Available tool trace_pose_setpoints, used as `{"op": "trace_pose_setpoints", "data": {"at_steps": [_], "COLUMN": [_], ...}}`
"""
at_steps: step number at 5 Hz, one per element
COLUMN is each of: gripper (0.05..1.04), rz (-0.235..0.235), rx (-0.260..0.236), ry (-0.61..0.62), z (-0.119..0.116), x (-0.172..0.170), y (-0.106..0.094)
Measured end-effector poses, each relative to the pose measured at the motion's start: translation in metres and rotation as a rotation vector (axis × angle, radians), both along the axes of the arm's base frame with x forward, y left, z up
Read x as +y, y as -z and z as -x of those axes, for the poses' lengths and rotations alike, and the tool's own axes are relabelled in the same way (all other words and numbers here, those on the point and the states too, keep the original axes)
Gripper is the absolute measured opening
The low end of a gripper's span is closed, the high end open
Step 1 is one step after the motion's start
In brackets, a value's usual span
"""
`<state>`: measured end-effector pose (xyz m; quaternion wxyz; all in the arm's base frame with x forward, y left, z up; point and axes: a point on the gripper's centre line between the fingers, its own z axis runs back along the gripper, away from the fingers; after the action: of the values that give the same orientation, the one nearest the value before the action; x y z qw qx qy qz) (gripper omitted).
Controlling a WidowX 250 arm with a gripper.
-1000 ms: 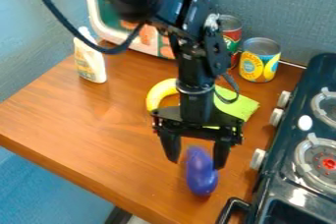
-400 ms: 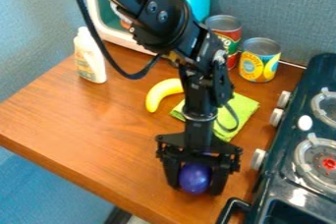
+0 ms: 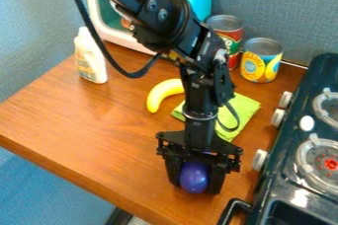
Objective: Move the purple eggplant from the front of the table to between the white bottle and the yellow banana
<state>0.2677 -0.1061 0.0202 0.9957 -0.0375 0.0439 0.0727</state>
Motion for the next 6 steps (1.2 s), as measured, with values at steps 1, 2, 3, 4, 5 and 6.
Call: {"op": "trace_pose_setpoints", "data": {"at_steps": [1,2,3,4,5,6], "gripper": [0.832,0.832,0.832,0.832,0.832,0.832], "rz": [0.059,0.066,0.111,0.105,0.029,-0.035], "rx": [-0.053,-0.127,-0.122,-0.078,-0.094,-0.092], "ry": [0.087,0.123,0.165,0.189,0.198,0.172], "z": [0.009,0.013,0.010,-0.008,-0.029,-0.042], "x": [0.014,0.056,0.099,0.121,0.142,0.154], "y": [-0.043,-0.089,-0.098,-0.088,-0.074,-0.059]}}
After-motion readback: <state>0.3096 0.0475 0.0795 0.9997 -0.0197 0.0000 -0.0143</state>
